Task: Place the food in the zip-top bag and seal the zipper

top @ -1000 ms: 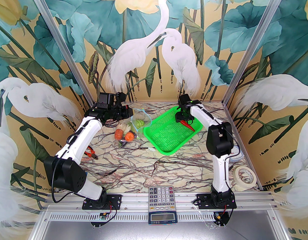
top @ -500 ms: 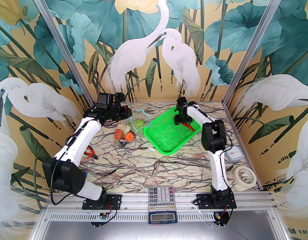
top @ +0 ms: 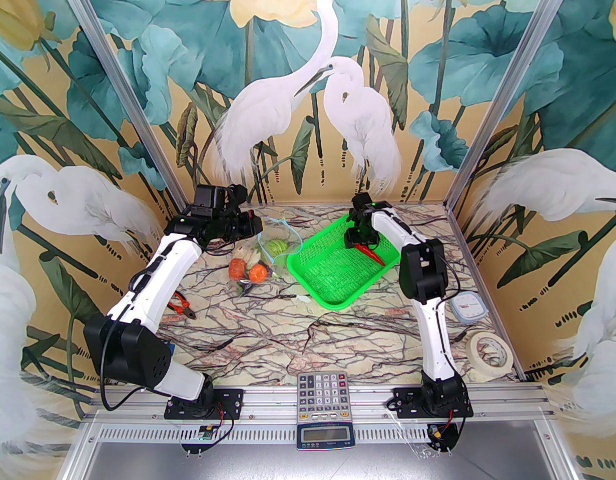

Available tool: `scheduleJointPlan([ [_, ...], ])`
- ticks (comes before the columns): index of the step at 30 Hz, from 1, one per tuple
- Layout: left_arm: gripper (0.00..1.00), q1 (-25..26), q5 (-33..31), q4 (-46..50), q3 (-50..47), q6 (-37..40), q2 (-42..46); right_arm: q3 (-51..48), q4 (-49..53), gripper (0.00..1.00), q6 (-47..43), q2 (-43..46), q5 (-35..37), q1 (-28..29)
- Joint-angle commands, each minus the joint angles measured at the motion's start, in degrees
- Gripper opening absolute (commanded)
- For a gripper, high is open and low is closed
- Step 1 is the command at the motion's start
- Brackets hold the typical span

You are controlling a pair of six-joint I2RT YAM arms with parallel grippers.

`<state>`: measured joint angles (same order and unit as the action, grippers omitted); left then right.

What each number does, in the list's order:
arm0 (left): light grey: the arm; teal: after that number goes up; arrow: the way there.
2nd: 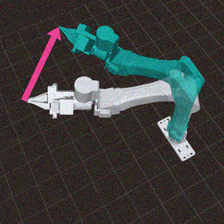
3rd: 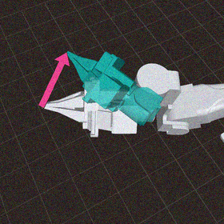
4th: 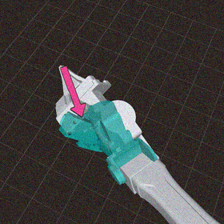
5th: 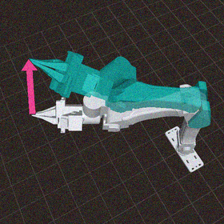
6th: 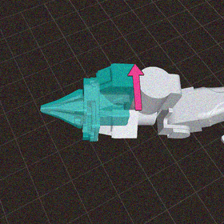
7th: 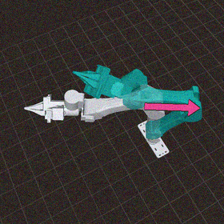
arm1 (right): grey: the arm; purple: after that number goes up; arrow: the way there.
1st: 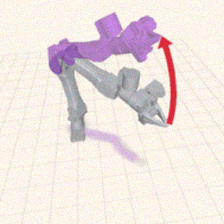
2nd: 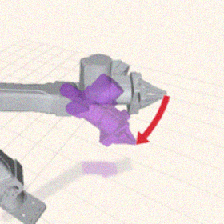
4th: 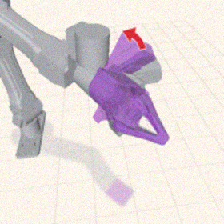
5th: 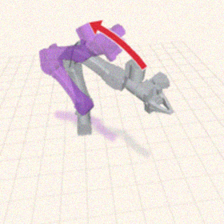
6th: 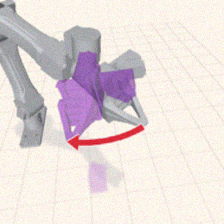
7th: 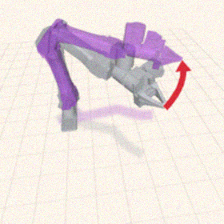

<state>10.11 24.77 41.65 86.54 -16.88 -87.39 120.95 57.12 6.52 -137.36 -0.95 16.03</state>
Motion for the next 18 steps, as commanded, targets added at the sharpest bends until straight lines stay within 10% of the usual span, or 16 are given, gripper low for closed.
scheduleJointPlan([
  [1, 0.01, -0.4, -0.7, 1.3, 1.6, 0.6, 1.1, 1.6, 1.6, 0.52, 1.0, -2.6, -1.7, 0.1],
  [18, 0.01, -0.4, 0.4, 0.3, -0.5, 0.5, 2.1, -5.9, -5.1, 0.19, 9.3, 6.1, -3.4, 0.1],
])
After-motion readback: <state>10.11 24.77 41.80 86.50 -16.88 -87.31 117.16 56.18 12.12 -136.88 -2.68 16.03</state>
